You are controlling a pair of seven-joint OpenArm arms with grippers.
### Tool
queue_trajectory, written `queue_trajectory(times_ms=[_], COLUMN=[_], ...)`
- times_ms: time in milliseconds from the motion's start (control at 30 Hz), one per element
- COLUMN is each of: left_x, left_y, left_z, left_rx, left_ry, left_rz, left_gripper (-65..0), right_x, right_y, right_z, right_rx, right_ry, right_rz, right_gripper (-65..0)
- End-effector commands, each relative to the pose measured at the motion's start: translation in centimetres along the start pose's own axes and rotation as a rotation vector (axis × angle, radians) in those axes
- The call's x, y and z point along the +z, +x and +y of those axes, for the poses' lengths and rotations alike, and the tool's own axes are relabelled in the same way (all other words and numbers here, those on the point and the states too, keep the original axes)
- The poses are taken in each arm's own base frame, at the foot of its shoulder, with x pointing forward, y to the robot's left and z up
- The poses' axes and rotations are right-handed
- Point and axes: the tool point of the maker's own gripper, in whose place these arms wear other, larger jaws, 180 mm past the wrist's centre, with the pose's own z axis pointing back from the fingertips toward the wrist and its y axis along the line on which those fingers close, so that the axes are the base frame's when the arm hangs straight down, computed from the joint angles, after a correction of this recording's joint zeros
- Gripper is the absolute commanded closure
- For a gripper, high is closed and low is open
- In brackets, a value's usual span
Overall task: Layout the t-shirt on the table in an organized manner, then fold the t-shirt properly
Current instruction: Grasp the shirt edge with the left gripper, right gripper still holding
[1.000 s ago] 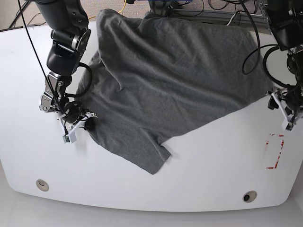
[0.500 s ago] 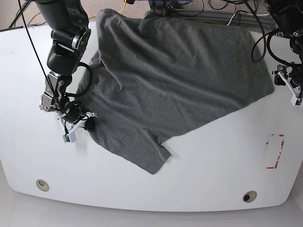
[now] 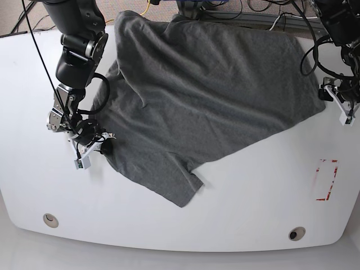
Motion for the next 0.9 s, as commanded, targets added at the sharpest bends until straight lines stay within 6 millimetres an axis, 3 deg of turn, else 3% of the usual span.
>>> queue_trajectory(times_ms=[0, 300, 867], left_x=[0.4, -0.5, -0.2], left_y=[1.4, 2.2, 2.5], left_z=[-0.2, -2.9, -2.8], left_rx=[-0.004, -0.022, 0.004], left_ry=[-0.016, -0.098, -0.102], left_rz=[-0.05, -0.069, -0.096], left_gripper=[-38.5, -38.5, -38.5], right_x=[0.4, 0.3, 0.3], right_y=[0.5, 0.5, 0.5], right_z=[-0.7, -0.6, -0.6], right_rx=[0.022, 0.021, 0.021], right_ry=[-0.023, -0.021, -0.021], right_rz=[0.019, 0.018, 0.018], right_gripper=[-0.5, -0.5, -0.5])
